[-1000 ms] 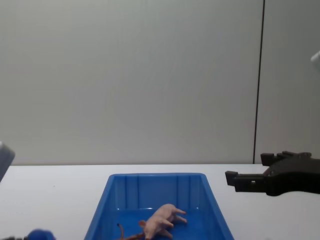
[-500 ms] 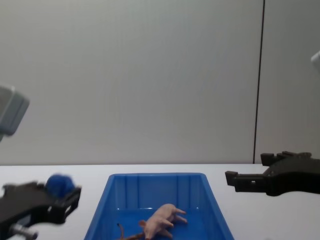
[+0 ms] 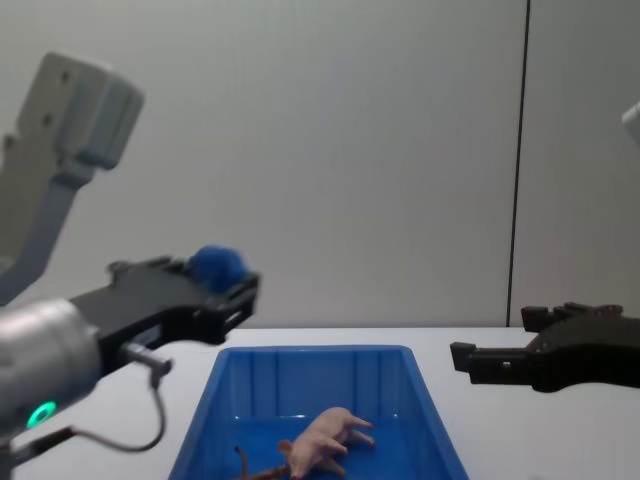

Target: Pick up the two dolls from the table and place them into the box.

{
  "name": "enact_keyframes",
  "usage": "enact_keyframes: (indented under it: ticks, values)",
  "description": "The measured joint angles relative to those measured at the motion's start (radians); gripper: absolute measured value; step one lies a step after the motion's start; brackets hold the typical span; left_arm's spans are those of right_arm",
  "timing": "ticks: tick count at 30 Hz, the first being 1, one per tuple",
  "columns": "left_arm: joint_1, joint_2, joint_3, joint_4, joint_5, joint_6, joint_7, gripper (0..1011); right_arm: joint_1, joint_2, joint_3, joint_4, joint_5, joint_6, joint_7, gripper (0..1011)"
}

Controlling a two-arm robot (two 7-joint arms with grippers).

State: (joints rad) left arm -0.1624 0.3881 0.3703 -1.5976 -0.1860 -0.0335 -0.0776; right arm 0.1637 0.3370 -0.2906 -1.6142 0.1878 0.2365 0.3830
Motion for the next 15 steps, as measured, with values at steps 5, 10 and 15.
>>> enact_keyframes:
  ticks: [5,10,15]
  values:
    - [-0.045,-0.033,0.007,0.032,0.019,-0.025,-0.070,607,0.000,0.000,0.000,0.000,0.000,0.000,0.000,1001]
    - [-0.080,-0.059,0.013,0.062,0.028,-0.037,-0.122,797,0.000,0.000,0.000,0.000,0.000,0.000,0.000,1001]
    - [-0.095,-0.070,0.014,0.077,0.029,-0.043,-0.148,922,0.000,0.000,0.000,0.000,0.000,0.000,0.000,1001]
